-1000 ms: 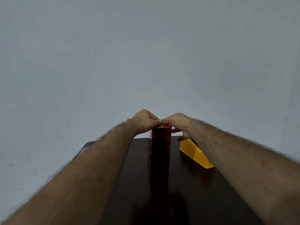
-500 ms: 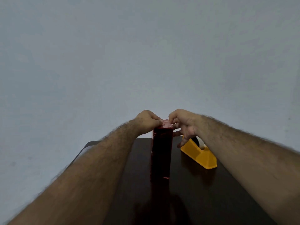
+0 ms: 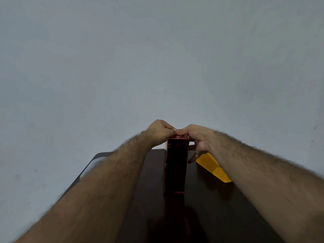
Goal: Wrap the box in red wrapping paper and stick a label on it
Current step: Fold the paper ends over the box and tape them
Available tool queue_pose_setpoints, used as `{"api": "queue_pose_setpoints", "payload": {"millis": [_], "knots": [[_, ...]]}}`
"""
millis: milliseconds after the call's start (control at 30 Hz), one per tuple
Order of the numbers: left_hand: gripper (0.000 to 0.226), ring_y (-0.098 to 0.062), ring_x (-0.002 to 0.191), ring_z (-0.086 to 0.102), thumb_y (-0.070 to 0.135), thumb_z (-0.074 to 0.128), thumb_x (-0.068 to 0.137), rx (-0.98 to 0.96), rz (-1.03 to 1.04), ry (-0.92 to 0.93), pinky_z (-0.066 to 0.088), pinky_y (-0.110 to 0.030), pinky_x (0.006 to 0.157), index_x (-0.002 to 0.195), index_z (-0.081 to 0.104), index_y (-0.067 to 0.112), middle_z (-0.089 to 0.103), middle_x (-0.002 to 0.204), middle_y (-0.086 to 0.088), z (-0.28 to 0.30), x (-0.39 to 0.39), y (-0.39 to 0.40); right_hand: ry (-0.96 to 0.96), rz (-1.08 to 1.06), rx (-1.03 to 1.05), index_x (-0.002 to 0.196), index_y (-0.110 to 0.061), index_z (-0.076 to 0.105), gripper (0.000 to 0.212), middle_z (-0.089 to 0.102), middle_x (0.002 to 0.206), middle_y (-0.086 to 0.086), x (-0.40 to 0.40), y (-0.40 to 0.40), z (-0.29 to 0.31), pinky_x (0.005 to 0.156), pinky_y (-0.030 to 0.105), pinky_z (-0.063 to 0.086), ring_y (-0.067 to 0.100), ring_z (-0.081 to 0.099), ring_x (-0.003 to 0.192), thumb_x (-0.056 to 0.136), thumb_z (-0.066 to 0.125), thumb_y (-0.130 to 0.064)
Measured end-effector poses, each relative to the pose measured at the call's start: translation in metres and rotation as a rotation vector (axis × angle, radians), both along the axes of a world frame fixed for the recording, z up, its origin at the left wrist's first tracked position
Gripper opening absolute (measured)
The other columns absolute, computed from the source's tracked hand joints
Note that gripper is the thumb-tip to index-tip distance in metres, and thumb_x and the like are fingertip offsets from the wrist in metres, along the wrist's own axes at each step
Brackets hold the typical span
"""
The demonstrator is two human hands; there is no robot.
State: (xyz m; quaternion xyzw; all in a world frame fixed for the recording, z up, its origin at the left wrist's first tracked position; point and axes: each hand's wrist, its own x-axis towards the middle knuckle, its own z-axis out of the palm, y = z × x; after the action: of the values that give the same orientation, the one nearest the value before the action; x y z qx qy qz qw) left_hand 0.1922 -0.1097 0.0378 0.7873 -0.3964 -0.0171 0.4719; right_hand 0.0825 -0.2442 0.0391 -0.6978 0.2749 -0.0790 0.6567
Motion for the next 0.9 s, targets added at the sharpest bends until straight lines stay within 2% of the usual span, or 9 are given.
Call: {"api": "queue_pose_setpoints", "payload": {"millis": [133,300,400,433,500,600,667,767,900], "knots": [[0.013,-0.011,0.105,0.069,0.022,0.070,0.102,-0.052,-0.053,0.011,0.054,-0.029,0.092,0.097,0.081,0.017,0.077,0.111,0.003,-0.004,-0.003,0.004,-0.036,0.028,-0.017,0.110,-0.022,0.075,0.016,0.062,0.127,0.006,-0.006,0.002,-0.001,0.096,0.085,0.039,0.031,0.059,0.110,0.095,0.072,-0.023],[0.028,-0.009,0.122,0.064,0.028,0.066,0.104,-0.172,-0.008,-0.017,0.050,-0.031,0.107,0.128,0.077,0.021,0.072,0.130,0.007,-0.011,-0.002,0.004,-0.056,-0.020,-0.025,0.111,-0.022,0.075,0.016,0.062,0.127,0.008,-0.007,-0.001,-0.004,0.097,0.079,0.045,0.031,0.060,0.111,0.096,0.070,-0.023],[0.022,-0.017,0.109,0.067,0.032,0.057,0.109,-0.228,-0.024,0.074,0.056,-0.035,0.091,0.119,0.074,0.023,0.072,0.122,0.005,-0.013,-0.008,0.006,-0.089,-0.049,-0.044,0.114,-0.021,0.073,0.018,0.065,0.123,0.008,-0.010,-0.004,-0.008,0.096,0.074,0.050,0.031,0.061,0.111,0.099,0.068,-0.030],[0.023,-0.018,0.107,0.067,0.031,0.056,0.110,-0.212,-0.053,0.119,0.057,-0.034,0.085,0.125,0.072,0.024,0.071,0.124,0.004,-0.013,-0.010,0.007,-0.106,-0.061,-0.047,0.113,-0.021,0.072,0.018,0.066,0.121,0.009,-0.010,-0.005,-0.009,0.094,0.072,0.052,0.032,0.062,0.111,0.101,0.065,-0.031],[0.040,-0.015,0.114,0.064,0.031,0.060,0.107,-0.134,-0.115,0.152,0.055,-0.031,0.083,0.147,0.062,0.028,0.064,0.139,0.003,-0.013,-0.015,0.011,-0.128,-0.073,-0.041,0.115,-0.020,0.071,0.018,0.069,0.120,0.010,-0.011,-0.008,-0.011,0.087,0.065,0.058,0.032,0.066,0.108,0.105,0.059,-0.031],[0.083,-0.011,0.138,0.045,0.051,0.077,0.087,-0.028,-0.199,0.147,0.040,-0.030,0.106,0.161,0.043,0.038,0.048,0.157,0.009,-0.012,-0.016,0.016,-0.116,-0.022,0.003,0.120,-0.022,0.073,0.023,0.074,0.118,0.011,-0.005,-0.015,-0.010,0.076,0.056,0.061,0.033,0.073,0.101,0.104,0.059,-0.033],[0.105,-0.008,0.138,0.042,0.053,0.084,0.073,0.076,-0.268,0.153,0.034,-0.031,0.110,0.165,0.035,0.038,0.048,0.153,0.010,-0.010,-0.015,0.019,-0.080,0.041,0.006,0.122,-0.027,0.073,0.024,0.077,0.118,0.011,-0.002,-0.017,-0.007,0.077,0.056,0.061,0.034,0.076,0.102,0.105,0.058,-0.033],[0.116,-0.015,0.138,0.053,0.049,0.099,0.065,0.183,-0.232,0.059,0.045,-0.035,0.112,0.163,0.037,0.036,0.053,0.150,0.008,-0.014,-0.012,0.021,-0.102,0.009,-0.024,0.120,-0.020,0.075,0.023,0.080,0.112,0.011,0.001,-0.016,-0.004,0.085,0.061,0.061,0.034,0.078,0.100,0.102,0.063,-0.026],[0.107,-0.009,0.112,0.066,0.056,0.099,0.064,0.108,-0.097,-0.038,0.055,-0.025,0.087,0.153,0.049,0.024,0.065,0.129,0.009,-0.024,-0.012,0.014,-0.329,-0.251,-0.035,0.107,-0.011,0.076,0.016,0.080,0.101,0.010,0.002,-0.015,-0.012,0.069,0.051,0.067,0.029,0.080,0.085,0.092,0.076,-0.015]]}}
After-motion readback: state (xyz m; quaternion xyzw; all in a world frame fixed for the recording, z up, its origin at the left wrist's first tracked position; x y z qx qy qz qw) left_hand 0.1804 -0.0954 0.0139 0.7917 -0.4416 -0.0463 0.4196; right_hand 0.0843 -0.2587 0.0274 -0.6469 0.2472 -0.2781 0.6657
